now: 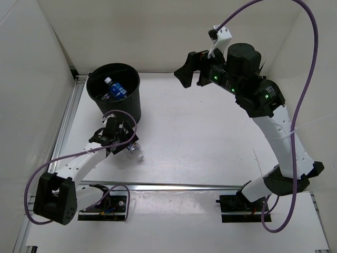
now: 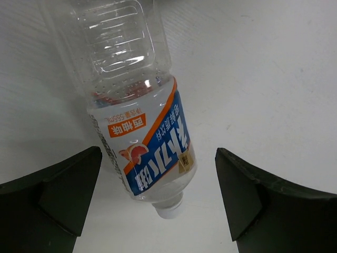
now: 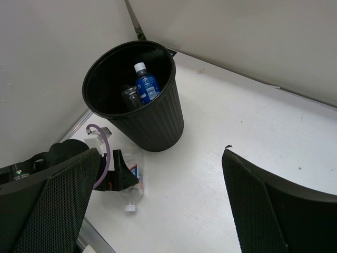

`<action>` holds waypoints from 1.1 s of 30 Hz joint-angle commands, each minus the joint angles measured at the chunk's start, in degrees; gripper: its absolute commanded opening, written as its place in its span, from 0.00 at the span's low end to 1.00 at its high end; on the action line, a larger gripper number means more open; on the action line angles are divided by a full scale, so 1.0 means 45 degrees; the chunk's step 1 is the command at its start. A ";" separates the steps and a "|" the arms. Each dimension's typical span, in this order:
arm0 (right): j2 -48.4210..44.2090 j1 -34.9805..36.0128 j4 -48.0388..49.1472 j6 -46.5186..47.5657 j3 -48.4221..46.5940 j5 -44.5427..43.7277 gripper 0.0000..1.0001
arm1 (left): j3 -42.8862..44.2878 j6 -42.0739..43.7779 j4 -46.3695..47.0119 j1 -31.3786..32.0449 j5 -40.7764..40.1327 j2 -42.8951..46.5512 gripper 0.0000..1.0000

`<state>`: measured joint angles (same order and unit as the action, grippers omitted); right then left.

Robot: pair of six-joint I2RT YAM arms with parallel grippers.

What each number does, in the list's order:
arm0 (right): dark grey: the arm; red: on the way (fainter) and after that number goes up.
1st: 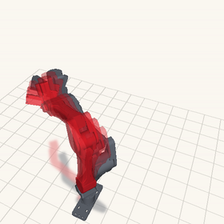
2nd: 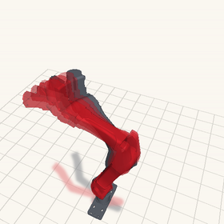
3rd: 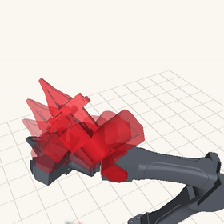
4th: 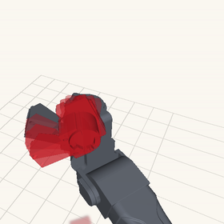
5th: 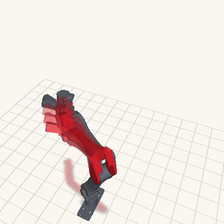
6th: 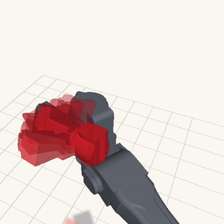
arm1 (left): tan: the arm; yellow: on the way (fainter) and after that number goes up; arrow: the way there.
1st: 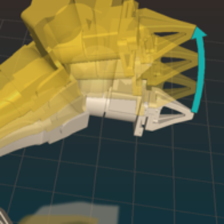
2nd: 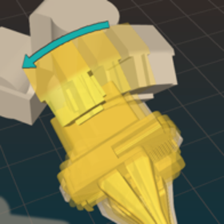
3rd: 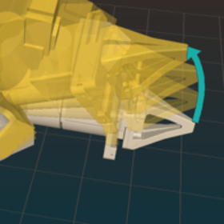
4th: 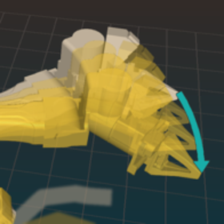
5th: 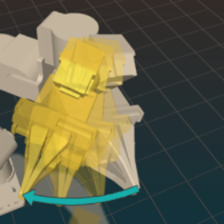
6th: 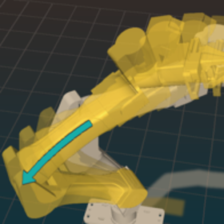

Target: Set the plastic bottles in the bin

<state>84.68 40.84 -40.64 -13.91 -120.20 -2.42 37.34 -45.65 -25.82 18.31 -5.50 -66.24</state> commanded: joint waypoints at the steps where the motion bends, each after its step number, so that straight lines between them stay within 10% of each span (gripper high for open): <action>1: -0.0731 -0.0052 0.0028 0.0396 -0.0027 -0.0515 1.00 | 0.0432 -0.0208 0.0289 0.0131 0.0030 -0.0376 1.00; 11: -0.1416 -0.0052 -0.0207 0.0650 0.0833 -0.1142 1.00 | 0.0842 0.0183 0.0289 0.0131 0.0167 -0.2331 0.95; 20: -0.1534 -0.0423 -0.0460 0.0533 0.0950 -0.1143 1.00 | 0.0374 0.0398 0.0289 0.0423 0.1491 -0.0128 0.51; 33: -0.0618 -0.0540 -0.0208 0.0142 0.0755 -0.0264 1.00 | 0.5348 0.1959 -0.0686 0.2669 0.0541 0.2866 0.39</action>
<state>80.16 38.59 -43.53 -13.06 -115.44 -4.99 55.79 -40.75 -28.01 29.21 -0.80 -52.80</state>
